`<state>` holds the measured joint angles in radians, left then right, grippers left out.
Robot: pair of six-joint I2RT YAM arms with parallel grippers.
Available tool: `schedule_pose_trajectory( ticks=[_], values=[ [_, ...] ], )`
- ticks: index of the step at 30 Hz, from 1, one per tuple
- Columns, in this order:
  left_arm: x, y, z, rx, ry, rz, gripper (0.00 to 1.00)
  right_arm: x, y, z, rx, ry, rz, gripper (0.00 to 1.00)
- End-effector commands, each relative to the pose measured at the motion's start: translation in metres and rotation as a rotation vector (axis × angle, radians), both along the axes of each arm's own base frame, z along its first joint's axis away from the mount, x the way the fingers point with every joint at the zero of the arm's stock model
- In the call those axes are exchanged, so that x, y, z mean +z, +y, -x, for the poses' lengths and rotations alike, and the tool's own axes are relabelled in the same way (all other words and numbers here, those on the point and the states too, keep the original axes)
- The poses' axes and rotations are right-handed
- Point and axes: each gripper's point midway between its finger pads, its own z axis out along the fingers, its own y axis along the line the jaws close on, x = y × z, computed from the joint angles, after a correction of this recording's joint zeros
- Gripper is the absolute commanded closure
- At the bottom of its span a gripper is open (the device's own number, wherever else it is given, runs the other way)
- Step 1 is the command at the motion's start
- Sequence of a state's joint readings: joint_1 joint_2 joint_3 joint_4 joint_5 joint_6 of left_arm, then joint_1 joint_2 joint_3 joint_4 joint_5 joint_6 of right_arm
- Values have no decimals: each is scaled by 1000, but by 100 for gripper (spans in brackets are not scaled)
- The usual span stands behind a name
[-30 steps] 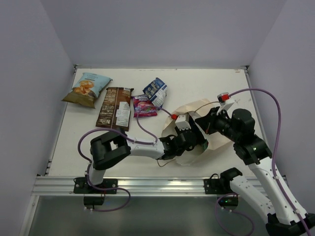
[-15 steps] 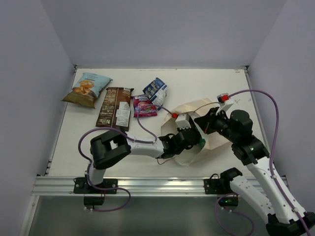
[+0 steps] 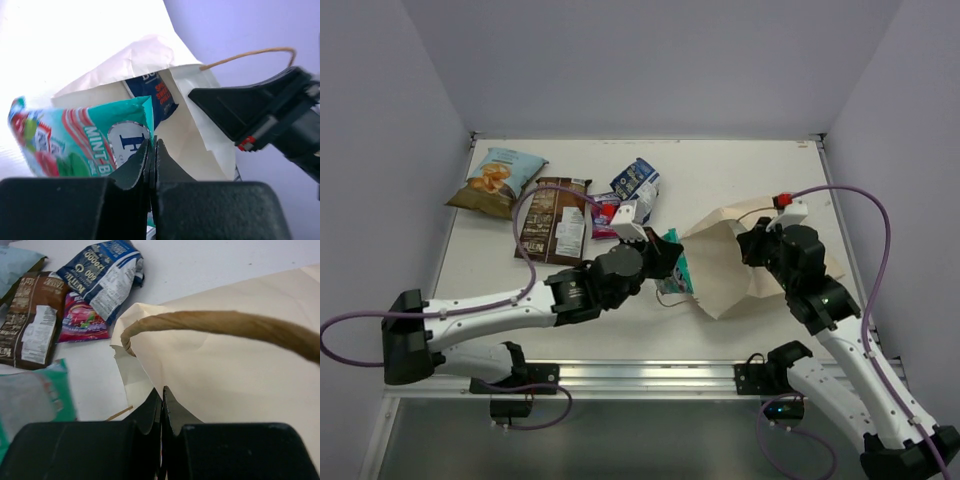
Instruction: Take the snacks out of the paper bag
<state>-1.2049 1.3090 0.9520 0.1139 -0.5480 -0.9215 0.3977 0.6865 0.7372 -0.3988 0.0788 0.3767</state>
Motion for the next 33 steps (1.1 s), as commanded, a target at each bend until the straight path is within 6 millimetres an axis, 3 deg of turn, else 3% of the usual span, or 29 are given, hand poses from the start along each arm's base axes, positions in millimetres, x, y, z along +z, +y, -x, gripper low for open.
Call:
schedule_pose_trajectory(
  ticks=[1,2,3,5,9,12,15,17,18,20,23,24,26,27,29,30,31,32,33],
  values=[
    [27,44,-3,53,-72,-55,100,3,-30,-12,-158,-24,64,100],
    [18,50,-5,61,-63,-105,100,1,-31,-12,-164,-17,65,100],
    [37,67,-10,95,-83,-78,100,1,-36,-13,-191,-15,69,100],
    [48,92,-15,125,-104,-109,100,0,-41,-12,-213,-6,75,100],
    [55,136,-43,239,-119,-159,100,4,-47,-10,-243,-9,77,100],
    [62,127,-60,196,-187,-149,100,8,-46,-6,-228,-17,62,100],
    [46,108,-73,125,-197,-146,100,12,-38,-2,-184,-17,41,100],
    [24,99,-82,96,-203,-143,100,13,-31,2,-139,-10,29,100],
    [14,103,-92,101,-195,-137,100,13,-30,3,-132,-6,25,100],
    [2,90,-95,27,-170,-77,100,13,-27,4,-113,-12,20,100],
    [-10,89,-97,23,-164,-63,100,14,-24,7,-90,-23,18,100],
    [-27,95,-94,27,-146,-78,100,16,-24,8,-82,-32,18,100],
    [-31,111,-91,68,-149,-58,100,17,-23,10,-71,-36,20,100],
    [-57,123,-86,86,-107,-87,100,20,-22,11,-54,-45,22,100],
    [-82,150,-80,173,-18,-108,100,22,-21,13,-45,-49,24,100],
    [-97,160,-75,205,29,-128,97,21,-20,15,-30,-49,30,100],
    [-127,172,-63,226,115,-180,88,21,-19,16,-23,-48,32,100],
    [-133,180,-59,247,137,-191,65,22,-17,17,-9,-49,34,100],
    [-140,184,-54,259,169,-198,52,22,-14,18,13,-48,36,100]
  ],
)
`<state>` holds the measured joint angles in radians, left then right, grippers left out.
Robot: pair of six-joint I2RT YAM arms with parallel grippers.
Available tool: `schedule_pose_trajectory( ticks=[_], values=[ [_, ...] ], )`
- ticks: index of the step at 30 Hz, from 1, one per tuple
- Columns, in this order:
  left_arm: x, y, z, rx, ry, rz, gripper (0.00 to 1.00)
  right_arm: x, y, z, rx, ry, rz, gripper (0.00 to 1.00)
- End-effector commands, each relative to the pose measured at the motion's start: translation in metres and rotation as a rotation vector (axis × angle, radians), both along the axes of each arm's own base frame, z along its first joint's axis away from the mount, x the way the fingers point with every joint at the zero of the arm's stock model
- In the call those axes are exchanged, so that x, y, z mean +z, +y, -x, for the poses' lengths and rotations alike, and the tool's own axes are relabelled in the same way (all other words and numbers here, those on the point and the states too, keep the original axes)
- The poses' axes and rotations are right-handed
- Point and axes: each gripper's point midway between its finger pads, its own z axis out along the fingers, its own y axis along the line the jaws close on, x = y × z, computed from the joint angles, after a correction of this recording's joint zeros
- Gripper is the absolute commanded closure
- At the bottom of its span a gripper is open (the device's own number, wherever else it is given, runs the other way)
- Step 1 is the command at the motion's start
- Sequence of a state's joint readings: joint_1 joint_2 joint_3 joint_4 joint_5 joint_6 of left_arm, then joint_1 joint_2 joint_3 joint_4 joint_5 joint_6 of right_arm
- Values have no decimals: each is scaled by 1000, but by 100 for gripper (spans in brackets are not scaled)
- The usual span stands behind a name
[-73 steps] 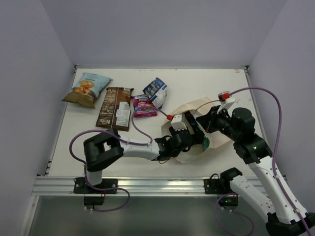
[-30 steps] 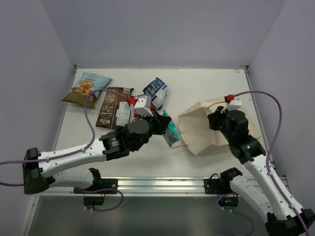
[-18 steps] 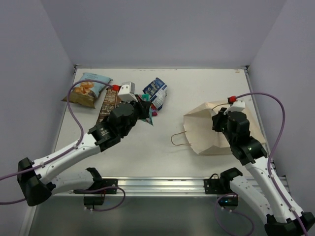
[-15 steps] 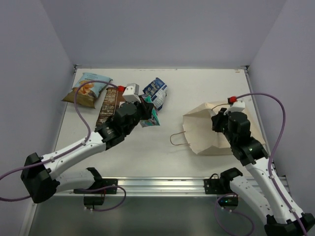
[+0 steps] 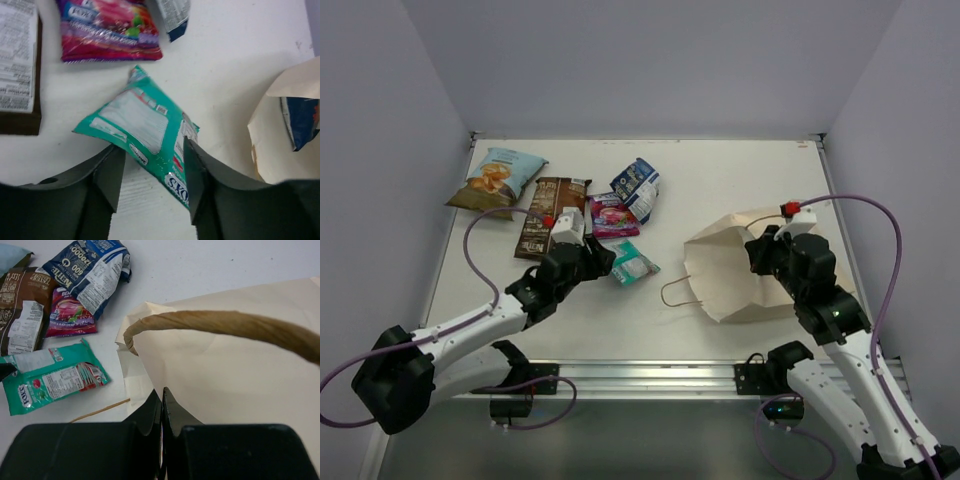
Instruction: Take the snacks out of the paper bag
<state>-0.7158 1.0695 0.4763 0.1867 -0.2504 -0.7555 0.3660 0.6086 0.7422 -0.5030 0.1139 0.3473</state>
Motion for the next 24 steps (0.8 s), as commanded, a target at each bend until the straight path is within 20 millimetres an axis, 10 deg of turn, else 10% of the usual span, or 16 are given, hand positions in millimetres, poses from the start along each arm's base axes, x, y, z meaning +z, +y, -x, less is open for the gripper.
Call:
schedule_pose_trajectory(
  ticks=[1,3,7,13,20,24],
  values=[
    [-24,28,13,118,113,-16,42,23,11,3,81,-51,-12,100],
    [-20,29,20,112,138,-13,21,23,15,4,110,-56,-13,100],
    [20,5,27,19,131,91,18,26,25,5,162,-66,-27,100],
    [88,-93,57,-188,70,163,17,37,40,7,251,-91,-52,100],
    [93,-195,91,-308,26,231,18,48,44,14,277,-88,-80,100],
    [83,-216,92,-267,11,229,18,53,45,17,271,-82,-110,100]
  ],
)
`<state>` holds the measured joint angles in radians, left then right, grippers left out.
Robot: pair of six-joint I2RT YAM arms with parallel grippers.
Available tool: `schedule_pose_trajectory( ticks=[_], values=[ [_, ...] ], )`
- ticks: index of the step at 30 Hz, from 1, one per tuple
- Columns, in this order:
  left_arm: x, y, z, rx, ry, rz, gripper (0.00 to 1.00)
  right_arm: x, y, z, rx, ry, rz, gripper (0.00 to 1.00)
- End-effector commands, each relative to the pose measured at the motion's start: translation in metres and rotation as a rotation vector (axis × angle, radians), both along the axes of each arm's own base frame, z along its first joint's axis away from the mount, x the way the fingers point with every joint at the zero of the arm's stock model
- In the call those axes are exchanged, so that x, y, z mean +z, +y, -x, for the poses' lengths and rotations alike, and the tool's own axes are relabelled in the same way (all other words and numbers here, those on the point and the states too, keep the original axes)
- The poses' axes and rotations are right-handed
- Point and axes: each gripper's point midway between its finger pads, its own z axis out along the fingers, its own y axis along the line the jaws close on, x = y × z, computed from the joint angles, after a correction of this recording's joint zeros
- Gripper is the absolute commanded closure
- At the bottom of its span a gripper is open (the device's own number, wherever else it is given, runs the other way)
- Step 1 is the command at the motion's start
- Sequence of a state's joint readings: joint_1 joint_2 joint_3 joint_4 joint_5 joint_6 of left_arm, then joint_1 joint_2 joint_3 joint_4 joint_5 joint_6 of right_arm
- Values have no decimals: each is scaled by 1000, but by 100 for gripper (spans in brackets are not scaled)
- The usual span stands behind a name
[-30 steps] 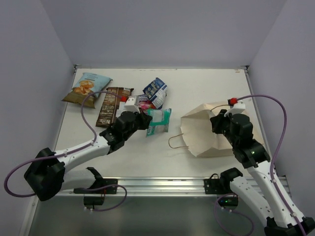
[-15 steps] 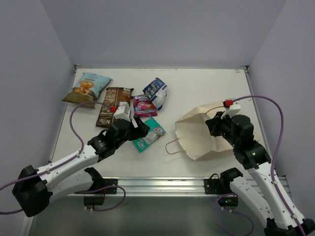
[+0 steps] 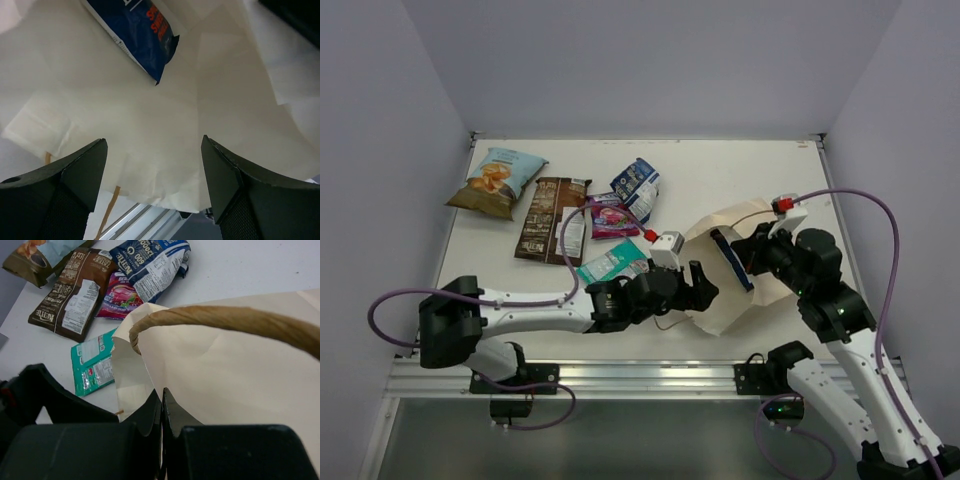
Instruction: Take the snacks out of the paper bag
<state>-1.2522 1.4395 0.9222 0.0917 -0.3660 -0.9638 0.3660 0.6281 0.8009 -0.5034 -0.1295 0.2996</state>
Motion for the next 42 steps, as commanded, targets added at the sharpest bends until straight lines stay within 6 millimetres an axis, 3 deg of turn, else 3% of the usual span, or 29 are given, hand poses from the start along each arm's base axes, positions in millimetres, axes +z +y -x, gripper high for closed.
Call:
schedule_pose_trajectory(
  ticks=[1,8,12,13,15,16,18,23,26,30,31,33,34,37,39,42],
  values=[
    [38,-24,-13,98,-68,160,18,29,7,4,23,-42,-67,100],
    [-7,-55,-21,80,-183,48,14,39,11,9,17,13,-127,100],
    [-14,-69,-24,57,-232,31,14,38,17,11,42,30,-147,100],
    [-27,-70,-26,63,-232,-13,14,39,18,12,47,31,-152,100],
    [-25,-77,-32,78,-236,-32,14,39,22,15,73,38,-168,100],
    [-36,-76,-35,88,-231,-73,13,41,24,16,83,35,-176,100],
    [-31,-82,-39,102,-241,-79,13,42,29,20,114,35,-192,100],
    [-48,-84,-46,120,-255,-129,13,50,36,29,179,14,-213,100],
    [-60,-79,-44,110,-242,-161,12,56,38,37,224,-11,-203,100],
    [-76,-48,-39,133,-209,-211,12,57,30,38,220,-54,-139,100],
    [-64,-41,-40,152,-208,-192,12,53,27,37,206,-46,-117,100],
    [-70,-21,-36,176,-189,-208,12,48,21,34,190,-53,-68,100],
    [-58,-15,-35,187,-190,-183,12,44,20,34,186,-37,-50,100],
    [-60,10,-33,228,-169,-203,12,46,18,33,200,-44,-10,100],
    [-64,19,-30,232,-153,-205,12,48,18,32,209,-43,6,100],
    [-50,19,-26,217,-151,-148,12,55,18,31,219,-52,23,100]
  ],
)
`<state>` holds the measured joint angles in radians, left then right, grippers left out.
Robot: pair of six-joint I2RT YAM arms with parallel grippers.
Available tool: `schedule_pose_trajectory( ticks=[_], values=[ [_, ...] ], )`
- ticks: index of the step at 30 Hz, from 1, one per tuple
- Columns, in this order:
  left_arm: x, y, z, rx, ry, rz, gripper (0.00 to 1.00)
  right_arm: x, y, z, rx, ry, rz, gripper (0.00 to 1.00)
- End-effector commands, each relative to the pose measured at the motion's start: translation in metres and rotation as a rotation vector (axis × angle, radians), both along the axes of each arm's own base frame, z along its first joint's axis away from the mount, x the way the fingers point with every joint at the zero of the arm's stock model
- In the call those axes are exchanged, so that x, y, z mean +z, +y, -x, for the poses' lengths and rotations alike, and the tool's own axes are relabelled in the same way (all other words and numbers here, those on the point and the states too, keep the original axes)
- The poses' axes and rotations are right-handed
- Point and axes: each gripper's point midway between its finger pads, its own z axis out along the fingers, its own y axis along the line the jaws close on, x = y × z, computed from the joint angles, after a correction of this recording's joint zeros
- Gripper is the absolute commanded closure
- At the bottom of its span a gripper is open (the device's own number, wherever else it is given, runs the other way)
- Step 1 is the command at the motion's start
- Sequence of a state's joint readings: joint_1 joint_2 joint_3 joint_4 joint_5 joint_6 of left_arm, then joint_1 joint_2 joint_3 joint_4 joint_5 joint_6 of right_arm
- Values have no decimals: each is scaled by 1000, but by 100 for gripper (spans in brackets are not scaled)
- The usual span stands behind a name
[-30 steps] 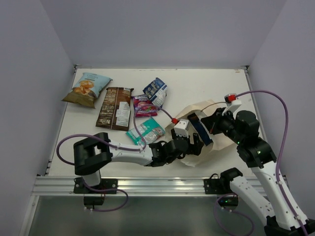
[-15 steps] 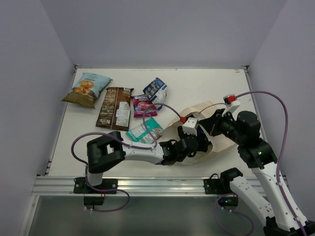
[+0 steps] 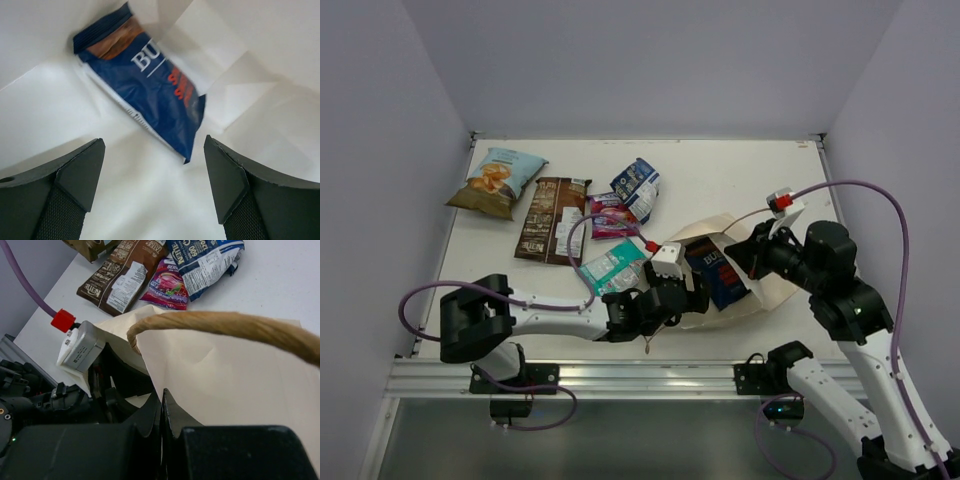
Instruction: Take the snacks out of the paper bag
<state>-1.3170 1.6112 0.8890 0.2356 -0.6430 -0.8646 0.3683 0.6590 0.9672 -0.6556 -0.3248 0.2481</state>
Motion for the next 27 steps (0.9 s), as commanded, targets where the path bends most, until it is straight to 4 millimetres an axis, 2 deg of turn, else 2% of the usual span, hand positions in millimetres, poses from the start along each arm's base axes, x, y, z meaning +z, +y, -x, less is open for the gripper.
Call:
schedule_pose_trajectory(
  ticks=[1,6,7,9,10,12,13,15,16,18,19,27],
  values=[
    [9,16,-3,58,4,40,12,22,-3,-1,21,-71,34,100],
    [33,-8,-7,-1,-64,72,12,20,8,3,86,-59,7,100],
    [26,-11,-10,0,-73,44,12,16,11,4,101,-41,4,100],
    [31,-24,-15,-15,-107,25,11,12,13,3,103,-22,-3,100],
    [18,-29,-17,-16,-109,-11,11,10,14,3,108,-18,-9,100],
    [20,-40,-23,-14,-131,-33,11,10,18,6,130,-17,-28,100],
    [8,-42,-27,-1,-135,-66,11,9,19,6,136,-24,-34,100],
    [12,-53,-33,0,-158,-76,11,11,20,7,140,-43,-41,100],
    [0,-55,-36,5,-158,-103,11,10,20,7,140,-45,-43,100],
    [0,-63,-41,8,-171,-97,11,11,22,10,158,-44,-48,100],
    [-9,-65,-42,8,-168,-110,11,12,23,11,166,-44,-52,100],
    [-30,-78,-53,48,-183,-112,11,17,29,17,184,-31,-113,100]
  ],
)
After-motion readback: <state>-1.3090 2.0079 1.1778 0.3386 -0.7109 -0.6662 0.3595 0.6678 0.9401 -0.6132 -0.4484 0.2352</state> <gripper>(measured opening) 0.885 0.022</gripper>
